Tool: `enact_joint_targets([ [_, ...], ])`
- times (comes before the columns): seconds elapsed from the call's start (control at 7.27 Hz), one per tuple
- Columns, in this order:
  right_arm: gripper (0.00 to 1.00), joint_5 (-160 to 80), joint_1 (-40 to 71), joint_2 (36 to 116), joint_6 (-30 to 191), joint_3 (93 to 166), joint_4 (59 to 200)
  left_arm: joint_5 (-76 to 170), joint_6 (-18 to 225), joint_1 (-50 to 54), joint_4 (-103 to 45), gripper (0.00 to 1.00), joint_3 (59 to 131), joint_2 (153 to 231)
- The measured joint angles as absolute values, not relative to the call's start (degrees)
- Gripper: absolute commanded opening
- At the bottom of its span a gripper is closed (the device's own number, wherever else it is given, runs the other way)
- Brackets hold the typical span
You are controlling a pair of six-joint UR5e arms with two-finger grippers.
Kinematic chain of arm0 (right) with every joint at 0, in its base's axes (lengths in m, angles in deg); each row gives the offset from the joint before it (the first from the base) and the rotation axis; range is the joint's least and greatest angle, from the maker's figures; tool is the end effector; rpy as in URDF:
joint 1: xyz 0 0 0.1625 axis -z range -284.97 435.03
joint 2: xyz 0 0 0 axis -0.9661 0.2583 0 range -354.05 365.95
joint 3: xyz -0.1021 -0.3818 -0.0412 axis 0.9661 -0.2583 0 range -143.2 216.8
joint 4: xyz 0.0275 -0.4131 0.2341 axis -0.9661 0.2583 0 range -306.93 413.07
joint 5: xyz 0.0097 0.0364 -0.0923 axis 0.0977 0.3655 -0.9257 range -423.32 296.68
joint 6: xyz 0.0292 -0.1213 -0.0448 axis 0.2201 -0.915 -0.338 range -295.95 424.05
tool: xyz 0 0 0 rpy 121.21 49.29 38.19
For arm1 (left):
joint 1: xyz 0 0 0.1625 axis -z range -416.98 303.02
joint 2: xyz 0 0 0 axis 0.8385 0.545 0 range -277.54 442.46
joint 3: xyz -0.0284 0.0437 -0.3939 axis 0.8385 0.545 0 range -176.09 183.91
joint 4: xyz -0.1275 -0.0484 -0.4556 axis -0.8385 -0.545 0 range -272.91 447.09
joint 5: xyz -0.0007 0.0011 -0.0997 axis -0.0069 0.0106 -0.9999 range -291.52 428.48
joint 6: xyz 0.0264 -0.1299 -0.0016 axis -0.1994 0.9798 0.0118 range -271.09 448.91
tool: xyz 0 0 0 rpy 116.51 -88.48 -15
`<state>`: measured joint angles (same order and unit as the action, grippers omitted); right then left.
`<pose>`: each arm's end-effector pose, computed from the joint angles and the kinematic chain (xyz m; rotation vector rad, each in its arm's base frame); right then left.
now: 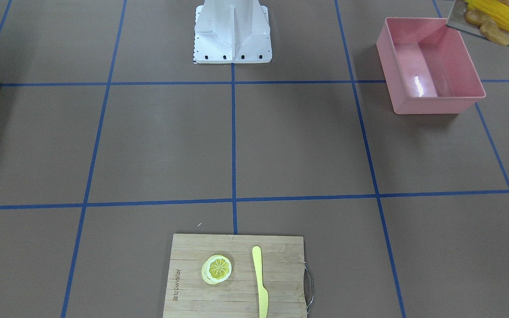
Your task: Sweep and dump trash into bin
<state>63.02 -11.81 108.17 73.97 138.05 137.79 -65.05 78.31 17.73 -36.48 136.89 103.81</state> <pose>0.0282 -0.4821 0.6576 0.0001 -0.6384 0.0901 0.0000 -0.1590 0.5864 0.1011 0.7711 0.4815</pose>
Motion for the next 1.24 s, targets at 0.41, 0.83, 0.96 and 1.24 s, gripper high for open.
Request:
enact_joint_targets([
  [0.41, 1.00, 63.1, -11.8, 108.2, 74.0, 138.1, 137.7, -65.0, 73.4, 17.8, -36.6, 0.00, 135.1, 102.6],
  [0.83, 1.00, 63.1, -11.8, 108.2, 74.0, 138.1, 137.7, -64.7, 70.4, 17.8, -36.8, 0.00, 132.7, 102.5],
  [0.96, 1.00, 63.1, -11.8, 108.2, 74.0, 138.1, 137.7, -64.5, 69.9, 17.8, -36.8, 0.00, 132.0, 102.7],
  [1.24, 1.00, 63.1, -11.8, 108.2, 74.0, 138.1, 137.6, -64.3, 69.5, 17.7, -36.8, 0.00, 130.6, 103.7],
])
